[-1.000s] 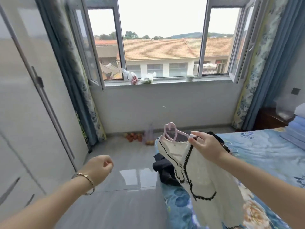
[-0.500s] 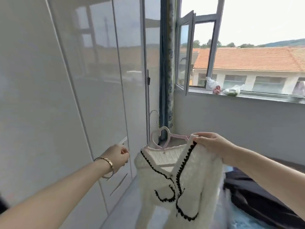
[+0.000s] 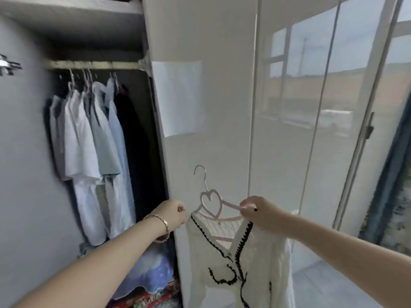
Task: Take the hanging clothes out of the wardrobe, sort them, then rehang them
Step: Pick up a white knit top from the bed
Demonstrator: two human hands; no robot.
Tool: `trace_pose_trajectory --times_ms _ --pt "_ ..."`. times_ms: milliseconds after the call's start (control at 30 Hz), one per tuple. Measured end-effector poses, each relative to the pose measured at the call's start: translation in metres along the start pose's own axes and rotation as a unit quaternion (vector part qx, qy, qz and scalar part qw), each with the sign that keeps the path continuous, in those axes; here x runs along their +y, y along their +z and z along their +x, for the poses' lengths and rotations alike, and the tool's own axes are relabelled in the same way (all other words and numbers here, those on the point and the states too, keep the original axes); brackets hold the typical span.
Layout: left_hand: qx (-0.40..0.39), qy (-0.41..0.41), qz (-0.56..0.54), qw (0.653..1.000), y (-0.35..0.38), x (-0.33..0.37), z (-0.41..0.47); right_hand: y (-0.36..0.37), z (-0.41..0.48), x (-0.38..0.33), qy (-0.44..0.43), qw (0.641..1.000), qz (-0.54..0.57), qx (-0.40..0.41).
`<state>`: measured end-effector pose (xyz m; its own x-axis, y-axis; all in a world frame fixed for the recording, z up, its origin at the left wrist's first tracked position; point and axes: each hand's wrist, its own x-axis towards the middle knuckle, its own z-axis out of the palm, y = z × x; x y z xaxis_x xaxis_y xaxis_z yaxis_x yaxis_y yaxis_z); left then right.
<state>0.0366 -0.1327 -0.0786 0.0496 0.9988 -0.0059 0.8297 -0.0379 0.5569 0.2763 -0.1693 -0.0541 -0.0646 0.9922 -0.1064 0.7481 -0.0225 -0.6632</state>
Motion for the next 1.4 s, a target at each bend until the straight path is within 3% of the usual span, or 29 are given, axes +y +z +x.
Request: trace_pose_trajectory --times_ms 100,300,667,833,1000,1100,1167,1233,1333,1400 --pt "0.045 -0.054 -0.01 0.997 -0.026 -0.025 -0.014 0.01 0.021 -0.031 -0.029 0.997 -0.005 -0.065" --pt "0.117 -0.134 -0.006 0.984 -0.065 -0.06 -0.036 0.02 0.046 -0.086 -0.009 0.991 -0.019 -0.132" --pt "0.134 -0.145 0.026 0.98 -0.117 -0.09 -0.009 -0.007 0.077 -0.206 -0.1 0.985 0.086 -0.107" --pt "0.164 -0.109 0.037 0.98 -0.164 -0.102 0.036 -0.02 0.107 -0.277 -0.175 0.984 0.035 -0.007" --pt "0.202 -0.095 0.001 0.975 -0.205 -0.121 0.094 -0.015 0.144 -0.347 -0.244 0.951 -0.175 0.072" --pt "0.192 -0.091 -0.008 0.977 -0.223 -0.134 0.126 -0.016 0.172 -0.37 -0.225 0.959 -0.158 0.07" --pt "0.186 -0.081 -0.014 0.979 -0.232 -0.141 0.144 -0.02 0.197 -0.374 -0.272 0.938 -0.187 0.106" --pt "0.187 -0.073 -0.021 0.979 -0.238 -0.147 0.159 -0.029 0.214 -0.375 -0.252 0.89 -0.353 0.141" --pt "0.181 -0.067 -0.024 0.981 -0.241 -0.154 0.177 -0.036 0.219 -0.387 -0.201 0.875 -0.4 0.185" --pt "0.181 -0.065 -0.034 0.981 -0.242 -0.157 0.186 -0.042 0.23 -0.392 -0.21 0.869 -0.4 0.204"
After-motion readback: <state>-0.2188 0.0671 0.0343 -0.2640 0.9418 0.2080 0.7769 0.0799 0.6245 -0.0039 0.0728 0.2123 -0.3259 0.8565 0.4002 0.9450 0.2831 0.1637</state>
